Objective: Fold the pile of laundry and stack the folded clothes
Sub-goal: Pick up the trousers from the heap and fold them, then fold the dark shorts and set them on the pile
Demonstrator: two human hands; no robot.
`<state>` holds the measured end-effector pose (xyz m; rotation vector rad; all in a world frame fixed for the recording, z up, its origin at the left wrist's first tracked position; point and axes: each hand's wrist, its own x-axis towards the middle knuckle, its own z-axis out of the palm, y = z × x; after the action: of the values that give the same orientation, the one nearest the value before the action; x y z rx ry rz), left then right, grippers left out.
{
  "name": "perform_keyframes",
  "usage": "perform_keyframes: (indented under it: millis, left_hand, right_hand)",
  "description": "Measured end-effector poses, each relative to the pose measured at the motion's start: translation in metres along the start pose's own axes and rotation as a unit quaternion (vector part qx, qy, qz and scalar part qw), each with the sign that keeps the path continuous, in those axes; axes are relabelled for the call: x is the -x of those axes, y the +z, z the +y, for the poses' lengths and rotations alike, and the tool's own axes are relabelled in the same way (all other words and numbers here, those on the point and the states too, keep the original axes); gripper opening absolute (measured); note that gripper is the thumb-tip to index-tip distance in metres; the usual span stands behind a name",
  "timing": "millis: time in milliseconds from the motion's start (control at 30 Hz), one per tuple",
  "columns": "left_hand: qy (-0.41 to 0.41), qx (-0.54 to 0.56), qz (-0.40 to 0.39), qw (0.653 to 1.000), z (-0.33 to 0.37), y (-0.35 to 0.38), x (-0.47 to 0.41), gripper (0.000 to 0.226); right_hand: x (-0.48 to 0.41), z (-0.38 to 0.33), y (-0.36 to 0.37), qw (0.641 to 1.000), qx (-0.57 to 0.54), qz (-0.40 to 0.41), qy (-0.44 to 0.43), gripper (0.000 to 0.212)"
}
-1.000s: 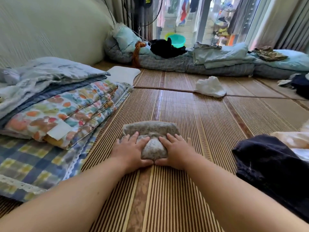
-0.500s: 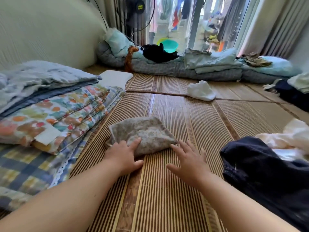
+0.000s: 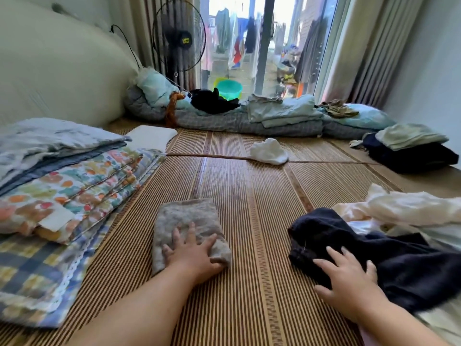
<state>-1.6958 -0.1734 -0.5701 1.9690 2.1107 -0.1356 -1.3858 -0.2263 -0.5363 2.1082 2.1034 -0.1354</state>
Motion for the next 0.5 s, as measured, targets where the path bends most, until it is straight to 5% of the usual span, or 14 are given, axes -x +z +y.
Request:
perform_keyframes:
  millis: [333,500]
  left_hand:
    - [0.015,-0.067,-0.056,0.996,-0.115,-0.035,-0.037,0.080]
    - [0.056,-0.046,-0.030,0.997,-0.075,-0.042,-0.022,0.099]
  right_hand:
    - [0.000,0.013,0.003,0.993,0.113,0.001,0.022,0.070]
    - [0.018,0.013,-0.007,0.988,0.149,0.033,0.036,0.025]
